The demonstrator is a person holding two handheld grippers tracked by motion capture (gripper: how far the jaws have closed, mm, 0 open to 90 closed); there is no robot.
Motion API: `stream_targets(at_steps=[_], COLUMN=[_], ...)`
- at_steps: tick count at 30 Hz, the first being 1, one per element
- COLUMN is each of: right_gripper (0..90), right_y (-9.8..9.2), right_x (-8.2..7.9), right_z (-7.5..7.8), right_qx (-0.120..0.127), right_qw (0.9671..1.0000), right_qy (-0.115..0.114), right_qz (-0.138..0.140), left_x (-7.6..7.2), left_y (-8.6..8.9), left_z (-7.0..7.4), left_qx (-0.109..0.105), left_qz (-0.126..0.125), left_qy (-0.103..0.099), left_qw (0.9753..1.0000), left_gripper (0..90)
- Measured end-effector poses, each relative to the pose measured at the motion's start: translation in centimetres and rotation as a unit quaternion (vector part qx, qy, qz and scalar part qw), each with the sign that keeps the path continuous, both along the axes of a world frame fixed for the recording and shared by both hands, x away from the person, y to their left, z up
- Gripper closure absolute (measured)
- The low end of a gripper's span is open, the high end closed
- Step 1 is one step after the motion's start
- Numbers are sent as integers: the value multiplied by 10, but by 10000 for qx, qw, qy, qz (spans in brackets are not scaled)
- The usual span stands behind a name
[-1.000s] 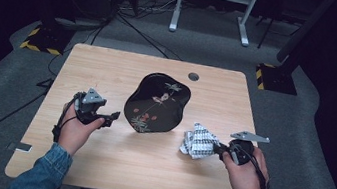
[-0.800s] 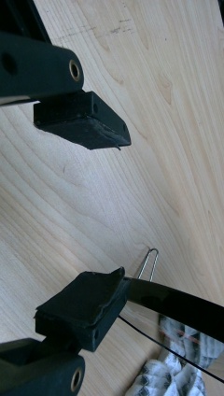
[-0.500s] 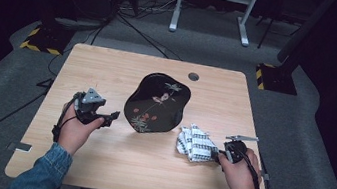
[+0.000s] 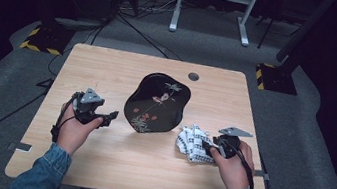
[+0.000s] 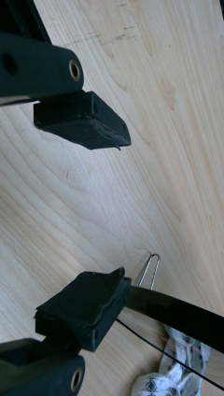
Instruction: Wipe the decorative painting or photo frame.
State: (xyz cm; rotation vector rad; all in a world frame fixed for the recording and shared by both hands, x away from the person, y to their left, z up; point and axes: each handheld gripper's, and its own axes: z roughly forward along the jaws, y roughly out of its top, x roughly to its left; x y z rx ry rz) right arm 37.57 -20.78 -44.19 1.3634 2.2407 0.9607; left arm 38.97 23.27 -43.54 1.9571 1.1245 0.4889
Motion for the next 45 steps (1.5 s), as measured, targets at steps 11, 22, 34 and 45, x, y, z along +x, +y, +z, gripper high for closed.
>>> stream_targets(at_steps=[11,22,34,45], right_gripper=[416,602,802,801], right_y=[42,45,26,6], right_x=[39,41,37,13], right_z=[-33,-41,-31,9], right_qx=[-329,-615,-228,249], right_qw=[9983,9972,9993,9981], right_qy=[450,350,48,-521], right_qz=[185,262,286,229], left_x=[-5,-5,-3,1], left_y=[13,10,8,-7], left_z=[-3,-3,-1,15], left_qx=[-12,1,-58,-356], left_qz=[178,135,82,-464], left_qy=[41,52,21,-176], left_qw=[9998,9999,9999,9981], left_gripper=[283,283,283,261])
